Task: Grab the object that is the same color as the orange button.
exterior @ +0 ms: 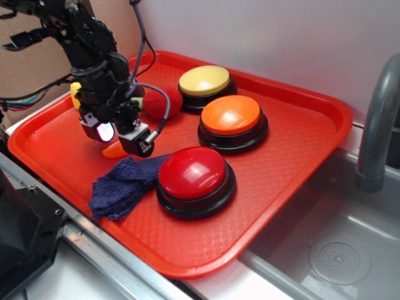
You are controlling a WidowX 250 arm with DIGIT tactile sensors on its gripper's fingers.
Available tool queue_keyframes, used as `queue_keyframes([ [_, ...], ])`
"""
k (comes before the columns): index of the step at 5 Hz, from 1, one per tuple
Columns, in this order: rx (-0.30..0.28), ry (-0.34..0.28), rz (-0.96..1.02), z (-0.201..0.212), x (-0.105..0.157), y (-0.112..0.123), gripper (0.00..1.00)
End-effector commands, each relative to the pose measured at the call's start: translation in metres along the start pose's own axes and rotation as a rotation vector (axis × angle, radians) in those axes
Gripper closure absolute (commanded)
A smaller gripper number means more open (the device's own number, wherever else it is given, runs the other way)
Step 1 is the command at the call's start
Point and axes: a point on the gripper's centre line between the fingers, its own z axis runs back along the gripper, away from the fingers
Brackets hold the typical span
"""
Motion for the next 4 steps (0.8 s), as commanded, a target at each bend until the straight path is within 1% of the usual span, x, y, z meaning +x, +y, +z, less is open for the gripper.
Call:
queue_keyframes([
  [1, 0.031, -0.014, 0.0, -0.0057, 0.0045, 0.0005, 0.0],
  [2, 0.041, -0.025, 0.007, -0.0049, 0.005, 0.0004, 0.93],
  [3, 0.048, -0.028, 0.017, -0.0069, 0.0048, 0.0009, 1.0],
  [4, 0.043, -0.03, 0.028, -0.0081, 0.0062, 0.0035, 1.0],
])
